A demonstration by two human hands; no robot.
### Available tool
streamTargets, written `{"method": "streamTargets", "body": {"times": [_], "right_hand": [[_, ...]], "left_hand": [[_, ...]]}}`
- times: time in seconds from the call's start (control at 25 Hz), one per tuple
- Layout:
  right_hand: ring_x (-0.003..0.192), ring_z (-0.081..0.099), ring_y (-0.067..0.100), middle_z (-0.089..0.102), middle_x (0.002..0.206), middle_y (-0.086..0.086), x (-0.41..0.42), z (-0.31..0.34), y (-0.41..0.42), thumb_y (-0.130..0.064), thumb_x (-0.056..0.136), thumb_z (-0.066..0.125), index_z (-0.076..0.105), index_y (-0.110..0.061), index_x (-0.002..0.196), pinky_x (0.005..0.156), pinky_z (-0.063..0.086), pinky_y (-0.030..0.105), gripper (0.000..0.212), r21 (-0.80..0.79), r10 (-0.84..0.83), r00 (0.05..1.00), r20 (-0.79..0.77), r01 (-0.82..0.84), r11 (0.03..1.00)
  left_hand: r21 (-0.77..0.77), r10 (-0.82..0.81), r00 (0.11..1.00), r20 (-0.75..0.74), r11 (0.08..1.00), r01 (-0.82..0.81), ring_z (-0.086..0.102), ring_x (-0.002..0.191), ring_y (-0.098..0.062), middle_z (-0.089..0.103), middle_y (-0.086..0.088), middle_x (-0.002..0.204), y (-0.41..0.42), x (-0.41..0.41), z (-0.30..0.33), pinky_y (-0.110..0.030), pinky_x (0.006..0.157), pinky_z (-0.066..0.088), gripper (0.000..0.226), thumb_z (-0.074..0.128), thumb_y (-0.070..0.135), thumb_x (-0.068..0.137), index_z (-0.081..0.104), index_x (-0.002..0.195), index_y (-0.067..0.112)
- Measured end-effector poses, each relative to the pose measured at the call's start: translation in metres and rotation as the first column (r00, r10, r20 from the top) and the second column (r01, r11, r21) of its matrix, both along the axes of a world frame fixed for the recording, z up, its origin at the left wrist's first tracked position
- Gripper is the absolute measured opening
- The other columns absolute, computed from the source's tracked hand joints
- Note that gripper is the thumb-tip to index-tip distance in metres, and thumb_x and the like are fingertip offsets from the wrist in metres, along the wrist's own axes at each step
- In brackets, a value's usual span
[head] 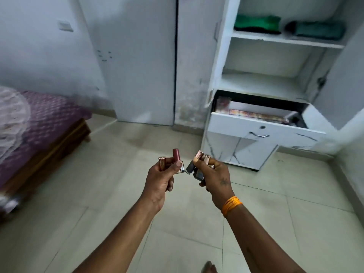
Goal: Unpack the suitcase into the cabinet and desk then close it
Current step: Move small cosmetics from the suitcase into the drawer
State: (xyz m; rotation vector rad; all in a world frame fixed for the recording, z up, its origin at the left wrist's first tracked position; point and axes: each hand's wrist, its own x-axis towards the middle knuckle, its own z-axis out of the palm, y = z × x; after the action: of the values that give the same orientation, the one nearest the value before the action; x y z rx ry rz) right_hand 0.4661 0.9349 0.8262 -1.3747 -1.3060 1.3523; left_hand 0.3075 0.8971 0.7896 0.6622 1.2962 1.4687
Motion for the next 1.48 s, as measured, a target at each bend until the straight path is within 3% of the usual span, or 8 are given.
{"method": "streamTargets", "body": {"times": [0.24,0.44,0.6,0.76,1.0,1.24,1.36,1.48], "right_hand": [[0.063,0.056,0.013,0.068,0.069,0.004,0.120,-0.002,0.118,-0.036,0.093,0.075,0.080,-0.020,0.076,0.054,0.048,0.026,0.024,0.022,-0.095,0.995,-0.005,0.095,0.995],[0.066,0.056,0.016,0.068,0.075,0.017,0.185,-0.013,0.196,-0.035,0.094,0.074,0.081,-0.025,0.073,0.057,0.050,0.030,0.024,0.026,-0.179,0.984,0.024,0.178,0.984],[0.070,0.062,0.018,0.068,0.073,0.012,0.206,-0.037,0.271,-0.038,0.089,0.078,0.079,-0.014,0.082,0.056,0.054,0.027,0.026,0.007,-0.305,0.952,0.035,0.304,0.952],[0.065,0.058,0.011,0.067,0.067,0.003,0.209,-0.044,0.356,-0.036,0.091,0.077,0.080,-0.022,0.074,0.055,0.052,0.025,0.022,0.009,-0.345,0.939,0.017,0.345,0.939],[0.063,0.058,0.009,0.065,0.065,0.007,0.202,-0.043,0.485,-0.031,0.093,0.076,0.080,-0.012,0.074,0.057,0.051,0.015,0.028,-0.007,-0.385,0.923,-0.003,0.385,0.923],[0.062,0.066,0.012,0.073,0.065,-0.003,0.201,-0.091,0.604,-0.037,0.091,0.076,0.080,-0.022,0.069,0.070,0.061,0.039,0.027,-0.005,-0.357,0.913,0.195,0.365,0.931],[0.064,0.069,0.012,0.074,0.067,-0.003,0.213,-0.124,0.653,-0.042,0.090,0.074,0.080,-0.023,0.069,0.072,0.061,0.038,0.029,-0.047,-0.290,0.918,0.271,0.314,0.948],[0.063,0.066,0.011,0.070,0.060,-0.006,0.236,-0.162,0.700,-0.042,0.091,0.073,0.077,-0.024,0.062,0.067,0.055,0.033,0.034,-0.075,-0.200,0.909,0.365,0.243,0.967]], "left_hand": [[-0.027,-0.052,0.998,0.033,0.998,0.052,0.035,0.047,-0.015,0.069,0.004,0.072,0.141,0.115,-0.007,-0.024,0.046,0.029,0.025,0.083,0.027,0.083,0.073,0.104,0.016],[-0.067,-0.132,0.991,0.027,0.989,0.134,0.036,0.045,-0.012,0.072,0.000,0.080,0.229,0.171,-0.019,-0.024,0.045,0.031,0.033,0.084,0.031,0.083,0.074,0.109,0.013],[-0.088,-0.173,0.985,0.009,0.981,0.173,0.037,0.046,-0.012,0.070,0.004,0.076,0.313,0.185,-0.031,-0.024,0.045,0.032,0.023,0.082,0.026,0.086,0.075,0.106,0.017],[-0.097,-0.213,0.976,-0.044,0.973,0.208,0.039,0.047,-0.010,0.066,0.009,0.067,0.410,0.187,-0.037,-0.022,0.044,0.034,0.021,0.083,0.027,0.087,0.075,0.104,0.017],[-0.149,-0.321,0.944,-0.080,0.940,0.307,0.041,0.048,-0.012,0.057,0.005,0.059,0.540,0.193,-0.041,-0.024,0.044,0.036,0.028,0.085,0.033,0.082,0.071,0.098,0.014],[-0.255,-0.250,0.967,-0.039,0.939,0.232,0.055,0.048,-0.001,0.063,0.013,0.058,0.634,0.212,-0.079,-0.026,0.056,0.040,0.014,0.082,0.026,0.088,0.073,0.091,0.017],[-0.309,-0.220,0.967,-0.127,0.935,0.172,0.067,0.063,-0.004,0.072,0.012,0.068,0.672,0.218,-0.105,-0.027,0.061,0.047,0.018,0.085,0.028,0.086,0.074,0.096,0.018],[-0.421,-0.278,0.866,-0.415,0.903,0.087,0.073,0.085,-0.011,0.074,0.012,0.083,0.713,0.231,-0.133,-0.028,0.069,0.054,0.013,0.082,0.032,0.088,0.070,0.091,0.029]]}}
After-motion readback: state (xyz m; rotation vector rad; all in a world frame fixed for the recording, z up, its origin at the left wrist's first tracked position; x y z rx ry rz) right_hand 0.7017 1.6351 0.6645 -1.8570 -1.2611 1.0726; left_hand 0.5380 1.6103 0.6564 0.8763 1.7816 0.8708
